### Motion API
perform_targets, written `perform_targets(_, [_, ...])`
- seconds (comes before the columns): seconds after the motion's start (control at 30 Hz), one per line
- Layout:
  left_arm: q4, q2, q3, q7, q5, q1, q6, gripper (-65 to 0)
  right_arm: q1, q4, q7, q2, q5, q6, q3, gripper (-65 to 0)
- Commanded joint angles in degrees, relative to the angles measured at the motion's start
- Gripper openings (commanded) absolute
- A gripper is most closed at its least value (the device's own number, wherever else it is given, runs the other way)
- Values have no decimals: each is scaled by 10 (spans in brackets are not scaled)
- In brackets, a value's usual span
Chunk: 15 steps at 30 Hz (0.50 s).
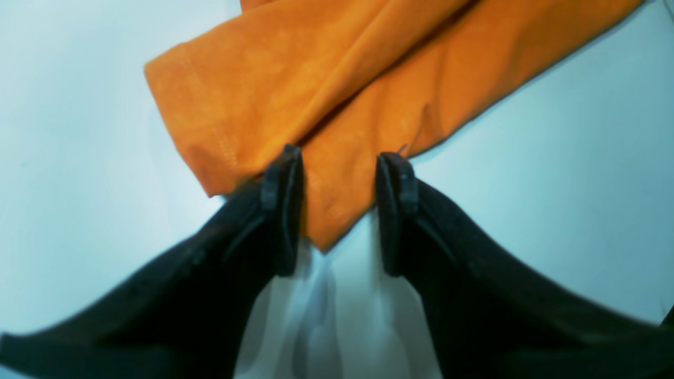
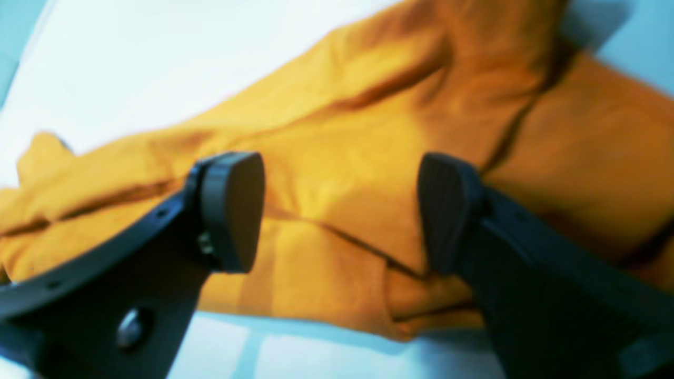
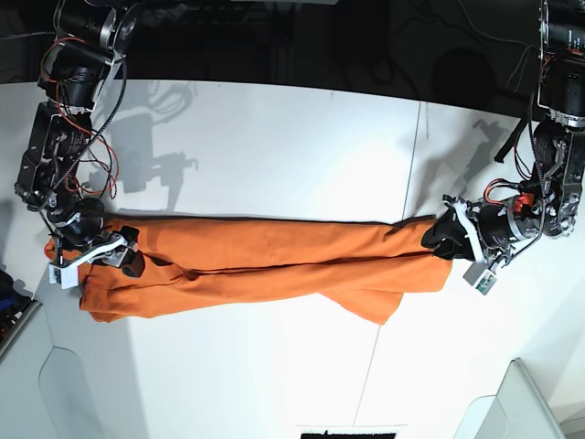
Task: Layout the t-shirt on the table in an organized manner, then fold the t-shirt properly
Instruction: 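Hold the strip ends and pull them apart to smooth it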
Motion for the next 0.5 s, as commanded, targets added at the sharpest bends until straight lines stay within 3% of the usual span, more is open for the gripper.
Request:
perform_targets(0.0, [8,-10,-5,-14,-9,-12,0,-394,15,3,11,6,6,-8,-2,-205])
perform_targets(0.13, [8,-10,-6,-14,-9,-12,3,-394,13,3,11,7,-2,-30,6,-205])
perform_targets(0.47, [-7,-10,-89,-21,-42,-10,24,-394,7,1,10,6,-18,-30,32,-205])
